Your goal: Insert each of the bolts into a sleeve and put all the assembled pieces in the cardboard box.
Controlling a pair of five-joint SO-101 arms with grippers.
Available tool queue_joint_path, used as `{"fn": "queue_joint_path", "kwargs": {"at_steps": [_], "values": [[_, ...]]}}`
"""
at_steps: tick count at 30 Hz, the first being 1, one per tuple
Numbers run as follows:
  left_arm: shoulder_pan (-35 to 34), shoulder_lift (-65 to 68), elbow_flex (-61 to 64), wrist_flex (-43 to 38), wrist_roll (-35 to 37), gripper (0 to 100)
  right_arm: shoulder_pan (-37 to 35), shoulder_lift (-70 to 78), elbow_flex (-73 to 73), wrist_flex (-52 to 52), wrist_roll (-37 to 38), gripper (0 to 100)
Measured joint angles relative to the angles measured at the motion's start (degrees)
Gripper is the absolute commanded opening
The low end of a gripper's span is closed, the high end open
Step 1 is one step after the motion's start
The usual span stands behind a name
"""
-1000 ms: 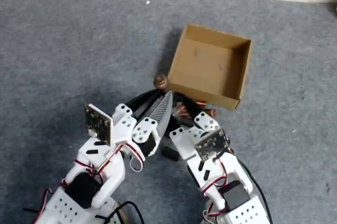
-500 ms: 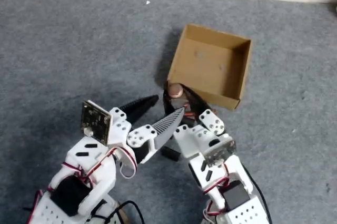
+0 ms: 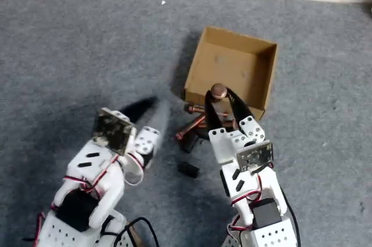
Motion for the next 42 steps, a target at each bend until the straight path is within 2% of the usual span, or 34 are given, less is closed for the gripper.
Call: {"fn": "queue_joint_path", "kwargs": {"at_steps": [6,12,17,24,27,34,42], "values": [[-8.7,0.6,0.2,-0.8,-0.4,1,0.2,0.0,0.0,2.5,0.0,0.5],[-17.1,0.6,8.3,-1.0,-0.4,1,0.2,0.0,0.0,7.0,0.0,0.5],[-19.6,0.7,18.5,-4.2,-0.5,1,0.2,0.0,0.0,15.4,0.0,0.5],[-21.5,0.7,24.2,-10.0,-1.5,1,0.2,2.5,-5.9,27.5,0.0,0.5],[-21.5,0.7,25.1,-11.1,-4.2,1,0.3,9.5,-12.0,28.3,0.0,0.5],[-21.5,0.7,25.1,-11.4,-5.1,1,4.0,37.0,-29.6,28.0,1.8,0.5],[-21.5,0.7,25.1,-11.4,-5.1,1,10.2,66.3,-44.8,15.2,1.8,0.5]]}}
